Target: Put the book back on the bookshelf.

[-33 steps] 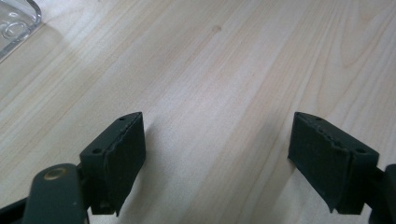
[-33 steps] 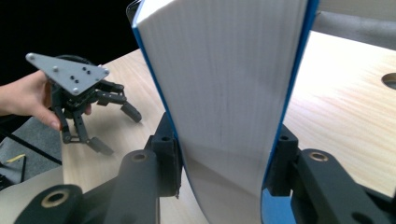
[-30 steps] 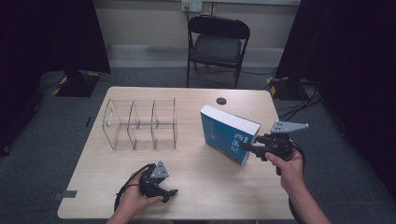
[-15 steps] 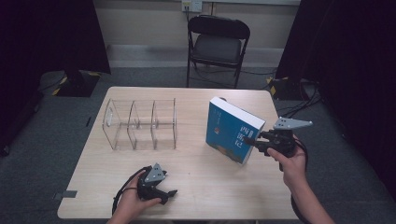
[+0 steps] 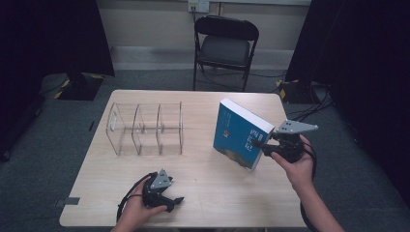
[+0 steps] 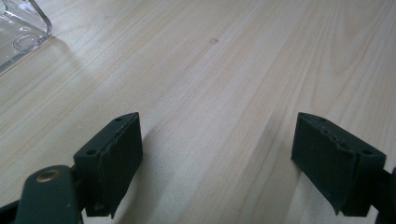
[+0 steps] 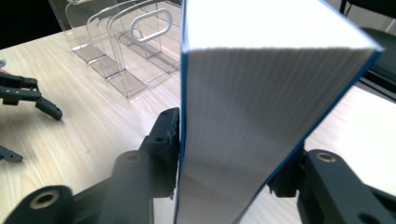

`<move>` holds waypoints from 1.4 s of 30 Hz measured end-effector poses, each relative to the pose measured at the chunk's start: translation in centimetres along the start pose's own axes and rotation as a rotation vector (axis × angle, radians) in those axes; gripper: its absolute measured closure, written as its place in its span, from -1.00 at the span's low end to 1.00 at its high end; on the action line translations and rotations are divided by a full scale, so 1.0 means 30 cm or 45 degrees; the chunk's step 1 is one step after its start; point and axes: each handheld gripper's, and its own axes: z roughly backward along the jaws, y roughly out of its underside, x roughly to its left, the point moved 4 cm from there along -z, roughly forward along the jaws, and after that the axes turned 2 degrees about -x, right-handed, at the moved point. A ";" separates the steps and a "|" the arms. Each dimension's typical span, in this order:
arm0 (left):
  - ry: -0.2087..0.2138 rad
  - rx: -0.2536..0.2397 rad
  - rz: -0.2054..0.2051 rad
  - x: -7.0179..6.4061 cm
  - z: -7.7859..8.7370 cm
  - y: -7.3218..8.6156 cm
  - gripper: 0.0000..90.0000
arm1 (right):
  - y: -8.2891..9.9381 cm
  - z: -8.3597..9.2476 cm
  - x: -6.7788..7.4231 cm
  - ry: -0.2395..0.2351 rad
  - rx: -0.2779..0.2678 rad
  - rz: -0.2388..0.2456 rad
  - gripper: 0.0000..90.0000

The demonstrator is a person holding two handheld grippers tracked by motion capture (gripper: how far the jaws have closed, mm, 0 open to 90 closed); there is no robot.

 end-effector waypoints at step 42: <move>-0.001 -0.011 0.012 -0.005 -0.005 -0.002 -0.69 | -0.059 -0.041 0.041 0.013 0.114 -0.046 0.37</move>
